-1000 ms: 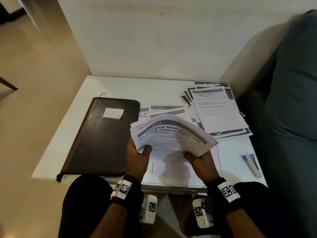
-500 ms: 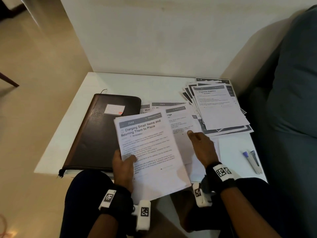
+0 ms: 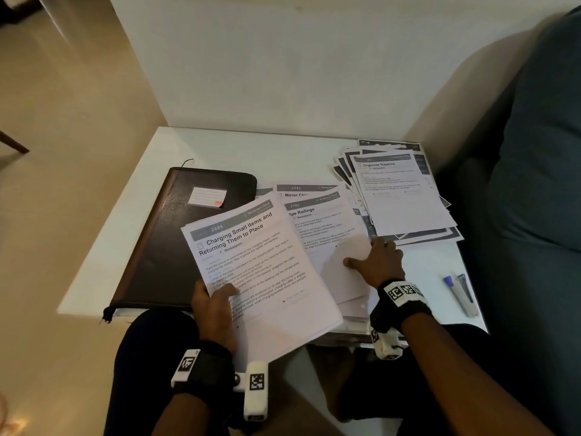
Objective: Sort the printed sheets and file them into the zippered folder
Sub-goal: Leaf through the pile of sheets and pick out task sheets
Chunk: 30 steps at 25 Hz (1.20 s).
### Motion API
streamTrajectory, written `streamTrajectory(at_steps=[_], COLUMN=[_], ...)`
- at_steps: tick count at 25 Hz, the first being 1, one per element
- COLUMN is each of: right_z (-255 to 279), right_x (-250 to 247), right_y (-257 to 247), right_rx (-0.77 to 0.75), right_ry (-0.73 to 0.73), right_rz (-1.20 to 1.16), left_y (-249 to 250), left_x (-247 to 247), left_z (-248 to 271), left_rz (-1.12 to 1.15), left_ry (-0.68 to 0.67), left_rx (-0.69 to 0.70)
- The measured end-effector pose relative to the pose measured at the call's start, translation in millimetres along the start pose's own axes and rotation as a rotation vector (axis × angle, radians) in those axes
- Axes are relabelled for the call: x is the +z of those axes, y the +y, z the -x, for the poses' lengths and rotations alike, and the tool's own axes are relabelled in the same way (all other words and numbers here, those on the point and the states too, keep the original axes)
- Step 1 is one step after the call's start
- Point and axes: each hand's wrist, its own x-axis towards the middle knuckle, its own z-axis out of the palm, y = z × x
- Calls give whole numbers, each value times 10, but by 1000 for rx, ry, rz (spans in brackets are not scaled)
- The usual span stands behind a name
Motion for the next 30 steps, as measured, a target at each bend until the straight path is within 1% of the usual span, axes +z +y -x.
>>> streamTrajectory(at_steps=[3,5,8,10,12,15,16,19,22,26,30], right_z=[26,46,138,254,392,620,704,984,1210,1359,1438], right_x=[-19,-42,-134,-225,-280,-266,-238,-155,-40,-10,-118], right_y=[24,55,84,100,133,159,149,95,24,-49,-120], right_rx=[-26,-87,-163,-184,-187,-146,-145,-175,-201,-197,-216], right_ry=[30,109,226,240,231,201,187,126,51,-25,-107], right_rz=[2,-21,-176,-317,-435,-727,-786,-854,-891,-1006,-1049], left_y=[2,6,6,-1,-33,-73,-82,-85,-77,-79,-92], left_x=[8,8,23,24,12,5,4,26,36,65,81], left_z=[29,35,42,33,1,-34,-39,-24,5,15,19], left_rz=[-14,-9,11,23,61,122,137,172,164,145,75], left_ry=[1,-9,-16,-25,-64,-140,-164,-222,-238,-248,-245], left_rx=[11,16,16,16,-6,-66,-73,-78,-77,-80,-73])
